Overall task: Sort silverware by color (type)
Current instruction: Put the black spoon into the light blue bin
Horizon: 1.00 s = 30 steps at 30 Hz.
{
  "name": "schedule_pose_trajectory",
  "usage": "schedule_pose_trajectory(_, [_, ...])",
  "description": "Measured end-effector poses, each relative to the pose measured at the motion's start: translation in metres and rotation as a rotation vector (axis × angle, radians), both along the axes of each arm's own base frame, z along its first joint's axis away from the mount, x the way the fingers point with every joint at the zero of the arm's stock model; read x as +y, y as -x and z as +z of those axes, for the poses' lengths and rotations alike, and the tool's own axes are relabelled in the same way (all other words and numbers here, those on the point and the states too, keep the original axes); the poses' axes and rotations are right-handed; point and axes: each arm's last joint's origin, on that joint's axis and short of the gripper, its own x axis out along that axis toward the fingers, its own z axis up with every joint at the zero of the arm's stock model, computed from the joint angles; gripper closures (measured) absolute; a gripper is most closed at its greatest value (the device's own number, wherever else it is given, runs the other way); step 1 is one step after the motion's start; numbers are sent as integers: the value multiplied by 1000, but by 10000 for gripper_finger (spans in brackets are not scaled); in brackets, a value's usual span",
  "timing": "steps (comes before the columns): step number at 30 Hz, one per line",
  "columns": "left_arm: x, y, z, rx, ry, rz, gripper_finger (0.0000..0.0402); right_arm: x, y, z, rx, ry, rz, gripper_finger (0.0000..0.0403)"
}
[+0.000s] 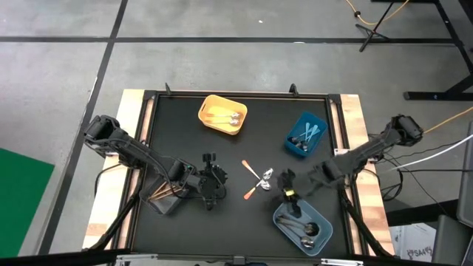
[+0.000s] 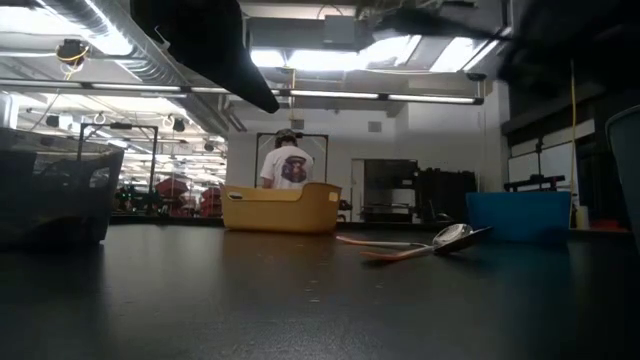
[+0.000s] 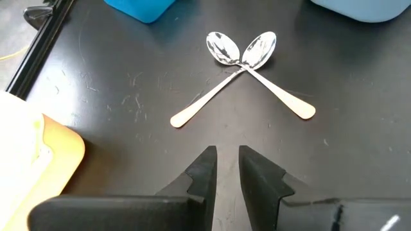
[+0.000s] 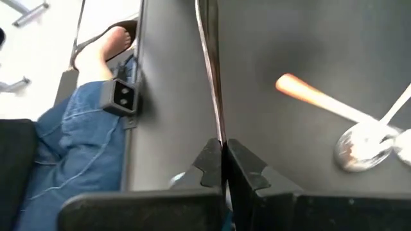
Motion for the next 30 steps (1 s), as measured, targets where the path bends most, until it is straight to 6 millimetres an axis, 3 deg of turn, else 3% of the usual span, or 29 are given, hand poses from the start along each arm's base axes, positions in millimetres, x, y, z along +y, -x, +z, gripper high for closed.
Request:
schedule_pose_trajectory(10, [0, 0, 0, 0, 0, 0, 342, 49, 34, -1, -14, -25, -157, 402])
schedule_pose_trajectory(23, [0, 0, 0, 0, -1, -1, 342, 81, 48, -30, 95, -82, -283, 402])
schedule_pose_trajectory(30, [0, 0, 0, 0, -1, -1, 342, 92, 60, -32, 123, -110, -259, 402])
